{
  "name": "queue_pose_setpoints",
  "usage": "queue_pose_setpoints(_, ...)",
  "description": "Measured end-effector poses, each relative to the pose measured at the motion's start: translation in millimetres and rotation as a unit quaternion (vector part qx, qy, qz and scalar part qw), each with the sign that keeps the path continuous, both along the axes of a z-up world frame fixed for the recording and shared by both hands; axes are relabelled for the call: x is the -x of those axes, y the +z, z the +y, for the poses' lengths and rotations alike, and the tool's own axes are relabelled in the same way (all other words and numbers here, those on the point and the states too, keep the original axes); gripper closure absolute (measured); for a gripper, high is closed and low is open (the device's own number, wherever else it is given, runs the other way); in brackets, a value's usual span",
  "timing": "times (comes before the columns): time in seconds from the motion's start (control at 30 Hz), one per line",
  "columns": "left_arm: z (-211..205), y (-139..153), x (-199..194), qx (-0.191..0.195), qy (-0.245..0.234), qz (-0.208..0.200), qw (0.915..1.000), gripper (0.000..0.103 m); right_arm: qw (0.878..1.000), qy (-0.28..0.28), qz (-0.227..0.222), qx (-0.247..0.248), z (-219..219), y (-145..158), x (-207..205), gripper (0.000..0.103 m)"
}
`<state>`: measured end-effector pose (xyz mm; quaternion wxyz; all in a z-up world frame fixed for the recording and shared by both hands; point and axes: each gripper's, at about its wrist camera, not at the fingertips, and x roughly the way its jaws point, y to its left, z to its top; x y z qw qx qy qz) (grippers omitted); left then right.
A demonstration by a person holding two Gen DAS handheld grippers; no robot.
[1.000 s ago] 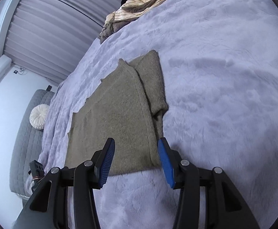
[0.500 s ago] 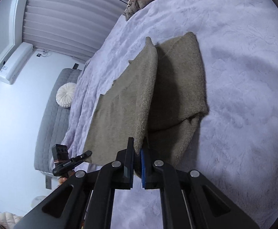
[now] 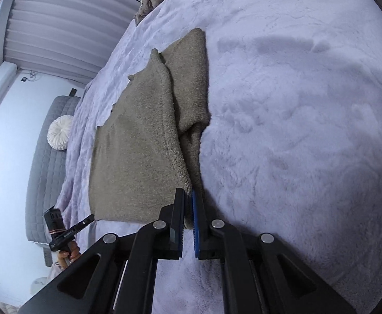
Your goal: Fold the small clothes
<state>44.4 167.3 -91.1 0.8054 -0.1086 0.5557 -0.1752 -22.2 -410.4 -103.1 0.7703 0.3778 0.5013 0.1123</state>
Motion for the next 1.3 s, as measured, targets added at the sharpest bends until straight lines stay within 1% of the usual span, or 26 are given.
queue_pose_setpoints(0.07,3.5,6.8,8.5,-0.031,0.016,-0.017,0.9992,0.086,1.000,-0.019,0.003,0.009,-1.5,3.4,5.0,0.097)
queue_pose_setpoints(0.13,8.5,15.4,13.2,-0.044,0.023,-0.029,0.9984,0.086,0.999,-0.036,0.003,0.040,-1.6,11.1,11.1,0.097)
queue_pose_setpoints(0.17,11.5,22.2,14.6,-0.042,0.027,-0.037,0.9981,0.086,0.997,-0.051,0.004,0.065,-5.6,16.9,15.3,0.096)
queue_pose_setpoints(0.23,13.7,35.4,12.2,-0.043,0.033,-0.054,0.9971,0.086,0.994,-0.068,-0.009,0.087,-12.1,29.4,19.0,0.095)
queue_pose_setpoints(0.27,12.6,42.2,8.0,-0.043,0.036,-0.063,0.9965,0.086,0.993,-0.074,-0.018,0.092,-14.8,35.9,18.8,0.093)
queue_pose_setpoints(0.33,7.3,53.4,-5.3,-0.030,0.042,-0.078,0.9956,0.085,0.992,-0.077,-0.036,0.094,-15.3,47.5,13.4,0.092)
queue_pose_setpoints(0.37,1.9,56.8,-14.3,-0.026,0.044,-0.083,0.9953,0.081,0.992,-0.074,-0.042,0.091,-13.7,52.1,6.8,0.091)
queue_pose_setpoints(0.4,-4.3,59.6,-24.0,-0.025,0.048,-0.086,0.9948,0.058,0.993,-0.070,-0.046,0.089,-12.1,55.3,-1.3,0.086)
queue_pose_setpoints(0.43,-10.8,61.7,-33.9,-0.029,0.059,-0.094,0.9934,0.024,0.993,-0.066,-0.047,0.090,-7.5,57.0,-12.4,0.070)
queue_pose_setpoints(0.47,-19.0,65.4,-43.9,-0.033,0.073,-0.112,0.9905,0.018,0.993,-0.062,-0.050,0.091,-2.8,58.3,-22.1,0.055)
queue_pose_setpoints(0.5,-27.7,67.5,-53.6,-0.031,0.077,-0.126,0.9885,0.018,0.992,-0.057,-0.054,0.096,5.0,59.7,-35.2,0.054)
queue_pose_setpoints(0.6,-56.2,66.6,-92.8,-0.027,0.068,-0.122,0.9898,0.018,0.991,-0.047,-0.059,0.110,20.9,58.2,-74.8,0.054)
queue_pose_setpoints(0.7,-82.5,64.2,-122.7,-0.034,0.058,-0.133,0.9888,0.018,0.990,-0.039,-0.057,0.119,33.0,52.2,-115.3,0.055)
queue_pose_setpoints(0.77,-97.6,59.6,-138.8,-0.037,0.053,-0.134,0.9888,0.018,0.987,-0.032,-0.059,0.144,42.0,50.0,-142.2,0.055)
queue_pose_setpoints(0.83,-109.6,51.3,-152.9,-0.035,0.047,-0.131,0.9897,0.018,0.986,-0.028,-0.062,0.151,46.2,47.0,-159.0,0.055)
queue_pose_setpoints(0.9,-116.8,39.9,-163.1,-0.032,0.043,-0.125,0.9907,0.018,0.988,-0.028,-0.058,0.143,51.0,41.8,-175.8,0.055)
queue_pose_setpoints(0.97,-119.8,26.0,-171.2,-0.043,0.046,-0.116,0.9913,0.018,0.989,-0.027,-0.048,0.140,54.0,33.6,-189.7,0.055)
queue_pose_setpoints(1.0,-120.1,18.5,-173.2,-0.051,0.050,-0.110,0.9914,0.018,0.989,-0.025,-0.042,0.139,56.0,29.2,-195.0,0.058)
queue_pose_setpoints(1.03,-118.2,10.8,-175.9,-0.052,0.052,-0.104,0.9919,0.018,0.989,-0.017,-0.037,0.142,59.6,25.6,-198.8,0.074)
queue_pose_setpoints(1.07,-116.0,4.8,-176.3,-0.050,0.053,-0.102,0.9921,0.018,0.986,-0.005,-0.032,0.166,65.6,23.1,-202.1,0.095)
queue_pose_setpoints(1.1,-113.9,1.2,-174.9,-0.046,0.051,-0.106,0.9920,0.018,0.981,0.002,-0.038,0.189,69.4,23.9,-202.2,0.095)
queue_pose_setpoints(1.17,-115.1,-0.8,-171.7,-0.051,0.040,-0.117,0.9910,0.018,0.966,-0.002,-0.049,0.254,73.3,26.8,-201.6,0.096)
queue_pose_setpoints(1.2,-117.3,-0.7,-171.4,-0.059,0.035,-0.118,0.9906,0.018,0.963,-0.013,-0.042,0.266,69.0,23.8,-203.4,0.096)
queue_pose_setpoints(1.27,-118.1,3.7,-171.0,-0.066,0.033,-0.115,0.9906,0.018,0.973,-0.036,-0.027,0.226,57.2,18.6,-203.6,0.096)
queue_pose_setpoints(1.3,-115.9,9.1,-169.8,-0.058,0.034,-0.118,0.9908,0.018,0.975,-0.048,-0.027,0.215,54.6,21.0,-200.9,0.096)
